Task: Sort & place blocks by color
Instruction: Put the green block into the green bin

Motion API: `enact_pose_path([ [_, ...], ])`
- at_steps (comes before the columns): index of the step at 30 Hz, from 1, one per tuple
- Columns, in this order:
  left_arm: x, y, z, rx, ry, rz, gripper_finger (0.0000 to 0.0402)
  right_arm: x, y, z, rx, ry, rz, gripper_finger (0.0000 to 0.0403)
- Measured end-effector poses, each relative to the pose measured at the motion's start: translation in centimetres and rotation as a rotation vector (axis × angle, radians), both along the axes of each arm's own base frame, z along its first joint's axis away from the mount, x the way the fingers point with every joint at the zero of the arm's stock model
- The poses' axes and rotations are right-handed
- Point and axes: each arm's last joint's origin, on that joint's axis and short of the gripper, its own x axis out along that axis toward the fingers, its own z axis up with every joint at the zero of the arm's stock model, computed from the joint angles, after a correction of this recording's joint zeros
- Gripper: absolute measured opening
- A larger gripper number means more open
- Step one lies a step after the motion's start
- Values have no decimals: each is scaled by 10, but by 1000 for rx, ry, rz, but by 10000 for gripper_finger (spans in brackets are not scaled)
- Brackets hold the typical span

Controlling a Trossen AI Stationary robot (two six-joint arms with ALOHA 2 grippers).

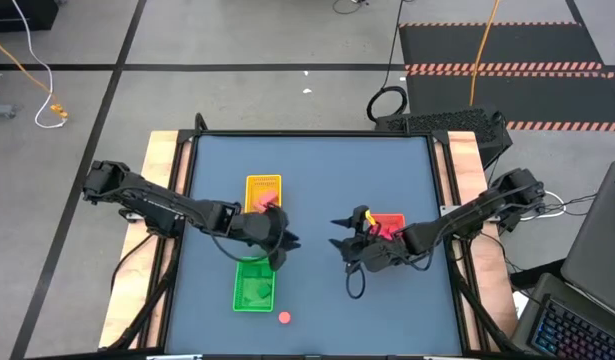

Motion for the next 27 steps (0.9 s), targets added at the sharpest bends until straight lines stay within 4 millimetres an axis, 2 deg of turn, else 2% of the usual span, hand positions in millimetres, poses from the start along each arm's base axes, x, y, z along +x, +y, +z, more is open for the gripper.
enact_pose_path([
  [3,6,3,10,10,-114,6,107,-5,-1,6,0,1,3,254],
  [7,5,11,12,31,-103,88,124,-13,-3,14,-1,11,6,254],
  [12,9,19,31,149,130,181,173,-21,-6,21,29,-2,7,254],
  [17,22,22,49,203,355,229,230,-34,-14,8,47,16,28,254],
  [22,38,25,32,99,596,266,266,-51,-22,-5,91,10,-5,254],
  [27,53,25,-1,19,801,235,266,-67,-26,-14,136,-62,4,254],
])
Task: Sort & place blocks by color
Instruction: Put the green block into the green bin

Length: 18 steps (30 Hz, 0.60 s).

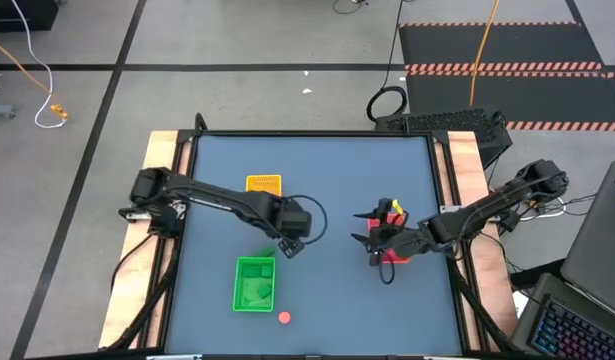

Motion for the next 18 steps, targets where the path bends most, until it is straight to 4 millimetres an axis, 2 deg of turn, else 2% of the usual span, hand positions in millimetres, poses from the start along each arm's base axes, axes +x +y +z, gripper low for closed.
enact_pose_path([
  [8,9,-8,-32,-60,135,-6,246,-18,-3,-6,32,-65,22,254],
  [18,0,-18,-36,-47,226,-6,250,-20,-2,0,32,-99,35,254],
])
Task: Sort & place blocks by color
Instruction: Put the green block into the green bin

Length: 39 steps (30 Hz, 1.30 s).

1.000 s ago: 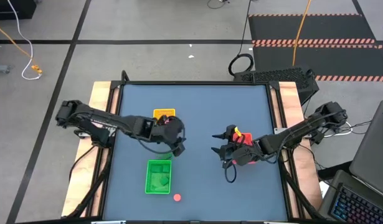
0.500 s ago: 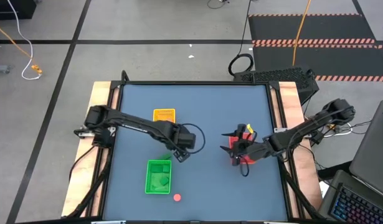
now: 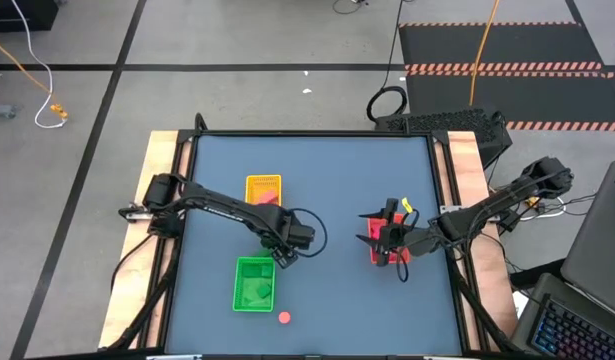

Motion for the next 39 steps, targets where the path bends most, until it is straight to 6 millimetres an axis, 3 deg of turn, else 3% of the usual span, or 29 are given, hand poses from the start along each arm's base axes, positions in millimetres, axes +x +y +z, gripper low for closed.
enact_pose_path([
  [10,-4,-8,-23,-47,24,-22,250,0,0,1,9,-10,-1,254],
  [26,-17,-2,-53,-54,12,-12,246,1,0,1,-1,-10,3,254],
  [30,-16,1,-54,-65,6,-6,200,1,0,1,-2,-12,4,254],
  [34,-15,5,-53,-74,-1,-15,105,1,0,1,-1,-12,4,254],
  [39,-13,11,-51,-90,8,-22,96,1,0,1,-2,-12,4,254],
])
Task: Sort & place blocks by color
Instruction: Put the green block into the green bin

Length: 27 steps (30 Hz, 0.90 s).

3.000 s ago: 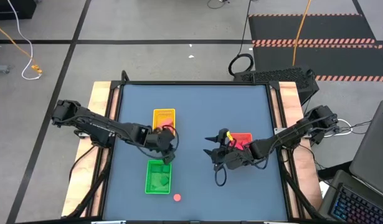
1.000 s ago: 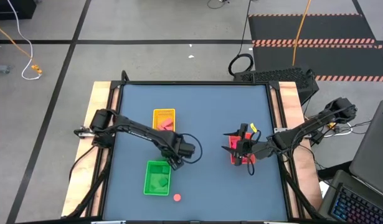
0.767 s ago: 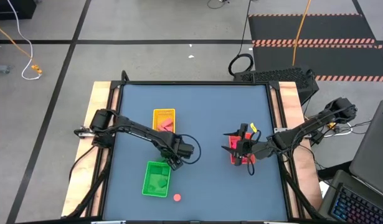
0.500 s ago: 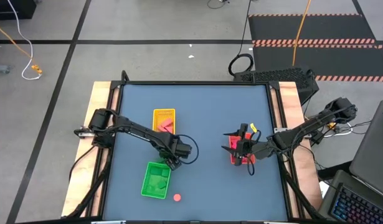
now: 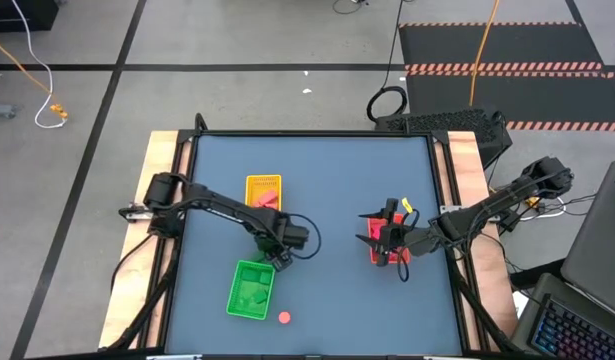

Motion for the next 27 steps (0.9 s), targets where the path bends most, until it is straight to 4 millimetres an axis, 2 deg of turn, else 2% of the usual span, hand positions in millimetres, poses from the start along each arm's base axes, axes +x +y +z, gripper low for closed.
enact_pose_path([
  [3,5,2,6,9,-5,-15,96,0,0,0,0,0,0,254],
  [8,18,6,31,14,-40,-38,96,0,0,0,7,-3,-3,254],
  [15,29,4,81,63,-55,-71,96,0,0,0,20,-6,-7,254],
  [22,33,-23,127,68,-142,-50,96,-1,0,-1,12,11,-8,254],
  [27,27,-49,133,58,-145,-6,96,-1,0,-2,14,15,-2,254],
])
